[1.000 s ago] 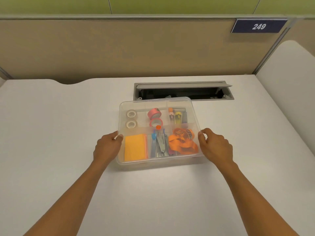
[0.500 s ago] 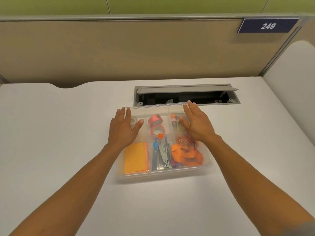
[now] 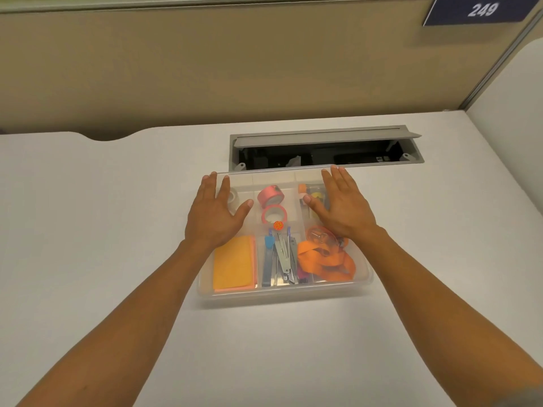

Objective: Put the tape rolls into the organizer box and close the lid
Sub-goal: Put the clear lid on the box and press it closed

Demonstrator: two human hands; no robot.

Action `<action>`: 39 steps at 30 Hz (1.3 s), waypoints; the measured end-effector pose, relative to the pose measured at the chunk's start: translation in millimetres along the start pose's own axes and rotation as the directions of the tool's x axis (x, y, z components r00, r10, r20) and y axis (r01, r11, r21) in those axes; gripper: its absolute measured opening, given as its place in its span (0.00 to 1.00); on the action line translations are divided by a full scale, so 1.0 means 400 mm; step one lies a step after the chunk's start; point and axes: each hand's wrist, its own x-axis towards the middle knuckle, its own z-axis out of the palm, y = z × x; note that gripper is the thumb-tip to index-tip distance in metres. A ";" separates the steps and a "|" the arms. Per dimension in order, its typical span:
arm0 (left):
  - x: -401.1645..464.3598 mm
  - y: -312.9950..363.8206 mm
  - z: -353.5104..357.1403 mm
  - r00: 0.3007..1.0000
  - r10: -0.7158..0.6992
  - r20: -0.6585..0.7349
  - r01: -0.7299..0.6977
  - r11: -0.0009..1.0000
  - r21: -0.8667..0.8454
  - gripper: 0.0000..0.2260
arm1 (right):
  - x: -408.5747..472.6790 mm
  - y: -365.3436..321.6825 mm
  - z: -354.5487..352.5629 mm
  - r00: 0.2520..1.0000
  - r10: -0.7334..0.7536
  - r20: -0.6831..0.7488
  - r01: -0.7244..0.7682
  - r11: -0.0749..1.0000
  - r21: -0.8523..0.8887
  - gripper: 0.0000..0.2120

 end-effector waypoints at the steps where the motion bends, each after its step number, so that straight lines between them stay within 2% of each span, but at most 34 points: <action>1: 0.000 -0.001 -0.001 1.000 -0.002 -0.002 0.002 1.000 -0.002 0.38 | 0.000 0.000 0.000 1.000 0.000 -0.004 0.000 1.000 -0.003 0.42; 10: -0.005 -0.006 0.004 1.000 0.000 -0.003 0.000 0.997 -0.073 0.40 | -0.005 -0.001 0.003 0.999 0.000 -0.039 0.000 1.000 0.001 0.41; 13: -0.001 -0.003 0.000 1.000 -0.008 0.014 0.009 0.998 -0.062 0.40 | -0.015 -0.010 -0.012 0.993 -0.027 -0.119 0.025 1.000 -0.016 0.36; 17: 0.003 0.001 -0.023 0.998 0.017 0.057 -0.013 0.998 -0.067 0.39 | -0.038 -0.025 -0.042 0.972 -0.110 -0.208 0.081 0.986 -0.147 0.23; 20: 0.001 -0.001 -0.055 0.998 0.029 0.053 -0.025 0.996 -0.086 0.40 | -0.050 -0.037 -0.070 0.942 -0.184 -0.280 0.127 0.969 -0.211 0.18; 22: -0.009 -0.008 -0.078 0.999 0.036 -0.009 -0.037 0.995 -0.088 0.40 | -0.056 -0.049 -0.091 0.932 -0.173 -0.319 0.120 0.976 -0.179 0.19; 26: -0.058 -0.023 -0.100 0.994 0.069 -0.091 -0.072 0.997 -0.033 0.36 | -0.095 -0.084 -0.096 0.951 -0.073 -0.301 0.059 0.997 -0.056 0.21; 30: -0.128 -0.021 -0.094 0.991 0.095 -0.094 -0.094 0.995 0.018 0.35 | -0.164 -0.128 -0.074 0.973 -0.033 -0.230 0.026 0.999 -0.030 0.28; 33: -0.184 -0.019 -0.091 0.992 0.084 -0.094 -0.082 0.996 0.029 0.35 | -0.205 -0.150 -0.064 0.986 -0.004 -0.169 -0.008 0.997 -0.072 0.35; 39: -0.255 -0.013 -0.105 0.993 0.094 -0.066 -0.090 0.994 0.060 0.38 | -0.252 -0.163 -0.068 0.994 0.003 -0.106 -0.014 0.995 -0.097 0.39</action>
